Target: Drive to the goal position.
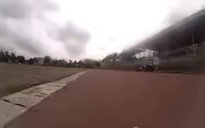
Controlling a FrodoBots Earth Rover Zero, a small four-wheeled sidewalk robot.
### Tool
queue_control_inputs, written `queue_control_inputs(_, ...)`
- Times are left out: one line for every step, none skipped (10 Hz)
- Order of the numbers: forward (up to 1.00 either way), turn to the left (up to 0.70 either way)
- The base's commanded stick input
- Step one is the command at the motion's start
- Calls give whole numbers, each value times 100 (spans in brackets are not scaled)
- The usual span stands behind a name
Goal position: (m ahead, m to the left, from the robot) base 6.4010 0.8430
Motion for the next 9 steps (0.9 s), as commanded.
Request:
queue_control_inputs(100, 0)
queue_control_inputs(100, 0)
queue_control_inputs(100, 0)
queue_control_inputs(100, 0)
queue_control_inputs(100, 0)
queue_control_inputs(100, 0)
queue_control_inputs(100, 0)
queue_control_inputs(100, 0)
queue_control_inputs(100, 0)
